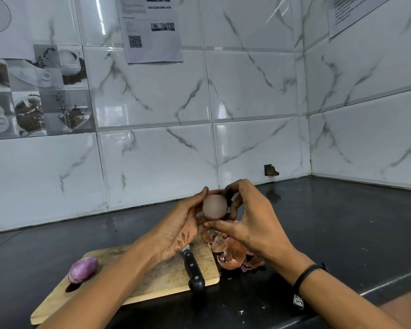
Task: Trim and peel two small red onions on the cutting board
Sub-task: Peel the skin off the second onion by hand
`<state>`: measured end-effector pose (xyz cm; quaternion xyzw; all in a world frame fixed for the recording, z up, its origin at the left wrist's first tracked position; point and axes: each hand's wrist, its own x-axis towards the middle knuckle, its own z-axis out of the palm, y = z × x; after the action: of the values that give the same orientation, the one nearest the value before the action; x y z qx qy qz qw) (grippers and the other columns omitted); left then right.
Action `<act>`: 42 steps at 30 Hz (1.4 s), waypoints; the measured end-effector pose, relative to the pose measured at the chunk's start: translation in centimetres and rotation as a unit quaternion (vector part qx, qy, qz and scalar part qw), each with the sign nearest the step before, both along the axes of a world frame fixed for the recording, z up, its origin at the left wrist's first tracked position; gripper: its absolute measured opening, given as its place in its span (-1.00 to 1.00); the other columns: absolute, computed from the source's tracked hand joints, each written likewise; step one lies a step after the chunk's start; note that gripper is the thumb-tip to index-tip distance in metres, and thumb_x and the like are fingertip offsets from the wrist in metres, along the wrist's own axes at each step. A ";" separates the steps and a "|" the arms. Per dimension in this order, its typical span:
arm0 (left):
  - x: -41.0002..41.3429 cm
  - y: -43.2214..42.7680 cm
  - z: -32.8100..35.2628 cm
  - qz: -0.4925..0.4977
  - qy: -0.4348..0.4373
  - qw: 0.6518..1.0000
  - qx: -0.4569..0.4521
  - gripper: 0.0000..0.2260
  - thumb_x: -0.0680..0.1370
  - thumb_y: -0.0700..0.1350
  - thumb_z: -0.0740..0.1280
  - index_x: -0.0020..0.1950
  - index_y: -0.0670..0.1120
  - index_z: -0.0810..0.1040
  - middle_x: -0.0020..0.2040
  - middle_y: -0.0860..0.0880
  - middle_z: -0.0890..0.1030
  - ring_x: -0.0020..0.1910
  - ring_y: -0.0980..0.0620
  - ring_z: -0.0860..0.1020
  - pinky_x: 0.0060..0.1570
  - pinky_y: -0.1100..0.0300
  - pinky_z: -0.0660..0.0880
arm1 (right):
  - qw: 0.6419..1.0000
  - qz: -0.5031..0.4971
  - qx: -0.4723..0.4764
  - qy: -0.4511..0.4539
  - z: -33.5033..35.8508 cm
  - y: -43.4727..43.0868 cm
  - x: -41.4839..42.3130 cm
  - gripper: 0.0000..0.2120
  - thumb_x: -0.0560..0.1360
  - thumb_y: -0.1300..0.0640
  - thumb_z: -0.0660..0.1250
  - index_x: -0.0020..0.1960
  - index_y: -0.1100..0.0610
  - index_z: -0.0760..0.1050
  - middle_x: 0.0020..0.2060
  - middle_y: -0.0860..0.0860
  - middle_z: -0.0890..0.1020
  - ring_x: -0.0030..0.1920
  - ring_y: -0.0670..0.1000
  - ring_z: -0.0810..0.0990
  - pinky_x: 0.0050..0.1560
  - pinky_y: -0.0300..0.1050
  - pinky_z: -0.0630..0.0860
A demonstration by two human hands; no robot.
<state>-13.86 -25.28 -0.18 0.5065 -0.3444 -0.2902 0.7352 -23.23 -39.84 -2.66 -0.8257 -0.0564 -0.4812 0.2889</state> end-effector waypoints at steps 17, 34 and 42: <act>-0.6 -0.2 -0.3 0.008 -0.016 1.000 0.021 -0.74 0.62 -0.06 0.26 0.02 -0.23 0.63 -0.14 -0.18 0.71 -0.28 0.02 0.69 -0.37 0.27 0.59 | 0.999 0.041 0.005 -0.003 0.4 0.5 -0.3 -0.38 0.16 -0.25 0.66 0.03 -0.07 0.42 -0.12 -0.10 0.57 -0.13 -0.06 0.53 -0.15 -0.13 0.52; -1.3 -0.3 0.0 0.041 -0.018 0.999 0.027 -0.63 0.67 0.00 0.22 0.23 -0.30 0.57 -0.04 -0.25 0.68 -0.21 -0.01 0.67 -0.24 0.19 0.61 | 0.996 0.061 -0.058 -0.005 0.2 0.6 0.0 -0.63 0.39 0.09 0.61 0.00 0.09 0.45 -0.19 -0.11 0.59 -0.17 -0.09 0.58 -0.20 -0.29 0.48; -0.8 -0.4 0.0 0.039 -0.028 0.998 0.041 -0.59 0.67 0.03 0.21 0.27 -0.29 0.53 -0.11 -0.18 0.68 -0.43 0.05 0.60 -0.35 0.18 0.55 | 0.998 0.058 -0.037 -0.009 0.2 0.6 0.2 -0.56 0.37 0.03 0.62 0.09 0.08 0.45 -0.07 -0.12 0.60 -0.04 -0.15 0.57 -0.08 -0.33 0.49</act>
<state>-14.70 -25.65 -0.20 0.5575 -0.3322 -0.2610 0.7147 -23.04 -39.20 -2.49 -0.8269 -0.1244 -0.4688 0.2845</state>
